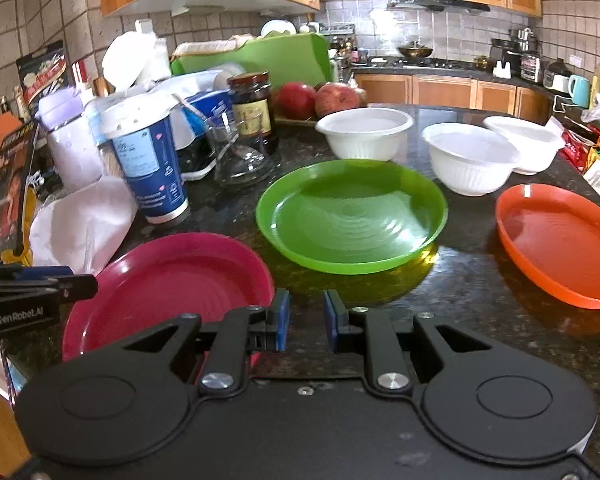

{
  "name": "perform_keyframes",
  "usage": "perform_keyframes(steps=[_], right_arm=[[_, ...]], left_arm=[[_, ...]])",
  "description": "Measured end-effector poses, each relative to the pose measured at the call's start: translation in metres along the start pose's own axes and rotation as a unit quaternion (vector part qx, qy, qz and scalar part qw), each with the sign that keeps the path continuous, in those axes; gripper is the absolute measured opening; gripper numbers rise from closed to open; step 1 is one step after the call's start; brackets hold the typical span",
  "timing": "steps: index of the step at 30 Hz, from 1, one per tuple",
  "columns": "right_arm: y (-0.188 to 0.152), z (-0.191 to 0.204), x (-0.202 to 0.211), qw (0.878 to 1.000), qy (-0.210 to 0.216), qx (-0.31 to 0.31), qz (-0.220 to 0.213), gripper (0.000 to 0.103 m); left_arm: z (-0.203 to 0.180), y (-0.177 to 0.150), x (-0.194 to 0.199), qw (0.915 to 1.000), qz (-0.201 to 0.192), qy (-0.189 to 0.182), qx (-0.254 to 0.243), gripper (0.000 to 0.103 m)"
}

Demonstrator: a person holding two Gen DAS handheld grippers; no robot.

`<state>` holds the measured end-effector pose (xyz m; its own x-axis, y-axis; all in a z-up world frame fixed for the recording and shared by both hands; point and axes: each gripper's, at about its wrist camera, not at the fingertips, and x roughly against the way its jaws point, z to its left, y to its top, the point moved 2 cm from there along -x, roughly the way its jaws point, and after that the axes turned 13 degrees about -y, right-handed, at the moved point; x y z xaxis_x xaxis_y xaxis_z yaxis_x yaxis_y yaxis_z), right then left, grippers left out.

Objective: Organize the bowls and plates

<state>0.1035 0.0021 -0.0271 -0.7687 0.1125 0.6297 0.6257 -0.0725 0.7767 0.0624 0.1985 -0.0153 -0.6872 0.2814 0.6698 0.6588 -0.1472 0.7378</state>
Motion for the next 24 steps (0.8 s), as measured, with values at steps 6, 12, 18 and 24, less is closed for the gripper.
perform_keyframes(steps=[6, 12, 18, 24], right_arm=[[0.005, -0.046, 0.003, 1.0, -0.007, -0.02, -0.013, 0.021], [0.015, -0.118, 0.001, 0.999, -0.018, -0.038, -0.02, 0.021], [0.025, -0.201, -0.006, 0.997, -0.039, -0.052, -0.032, 0.022], [0.031, -0.268, -0.02, 0.996, -0.054, -0.067, -0.035, 0.022]], left_arm=[[-0.043, 0.012, -0.012, 0.9998, 0.0, -0.016, -0.011, 0.033], [-0.103, 0.028, -0.031, 0.9995, 0.001, -0.028, -0.014, 0.033], [-0.169, 0.047, -0.061, 0.9988, 0.003, -0.044, -0.02, 0.033], [-0.211, 0.062, -0.096, 0.9977, 0.013, -0.065, -0.012, 0.033]])
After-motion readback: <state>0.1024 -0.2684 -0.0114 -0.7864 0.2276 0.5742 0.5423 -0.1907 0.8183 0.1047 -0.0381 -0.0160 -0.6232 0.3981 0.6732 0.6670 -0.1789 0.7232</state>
